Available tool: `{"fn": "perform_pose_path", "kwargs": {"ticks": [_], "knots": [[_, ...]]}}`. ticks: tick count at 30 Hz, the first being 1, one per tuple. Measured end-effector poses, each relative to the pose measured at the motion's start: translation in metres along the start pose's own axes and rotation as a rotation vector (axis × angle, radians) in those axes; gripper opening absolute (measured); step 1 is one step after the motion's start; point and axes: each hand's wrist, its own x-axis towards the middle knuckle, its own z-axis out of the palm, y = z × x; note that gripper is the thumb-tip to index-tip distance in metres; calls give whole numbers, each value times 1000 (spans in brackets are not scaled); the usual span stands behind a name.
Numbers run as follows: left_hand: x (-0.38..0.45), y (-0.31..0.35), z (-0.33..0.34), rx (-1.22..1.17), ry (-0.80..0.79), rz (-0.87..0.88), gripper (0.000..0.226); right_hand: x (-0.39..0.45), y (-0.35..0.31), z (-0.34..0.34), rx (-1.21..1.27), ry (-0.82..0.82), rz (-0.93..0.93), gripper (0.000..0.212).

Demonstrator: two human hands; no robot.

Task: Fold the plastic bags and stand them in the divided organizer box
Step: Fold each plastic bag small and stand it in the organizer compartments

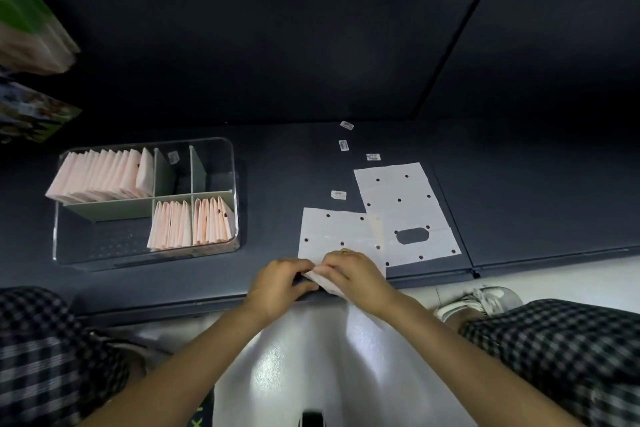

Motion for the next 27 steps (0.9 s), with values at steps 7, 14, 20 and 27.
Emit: {"fn": "perform_pose_path", "kwargs": {"ticks": [7, 14, 20, 27], "knots": [[-2, -16, -7, -262, -13, -154, 30, 7, 15, -38, 415, -222, 293, 43], [11, -19, -8, -496, 75, -351, 37, -7, 68, -45, 837, -67, 482, 34], [21, -15, -2, -476, 236, -420, 19, 11, 72, -22, 591, 240, 660, 24], [9, -2, 3, 209, 384, 42, 37, 17, 75, -17, 374, 264, 711, 35]]}}
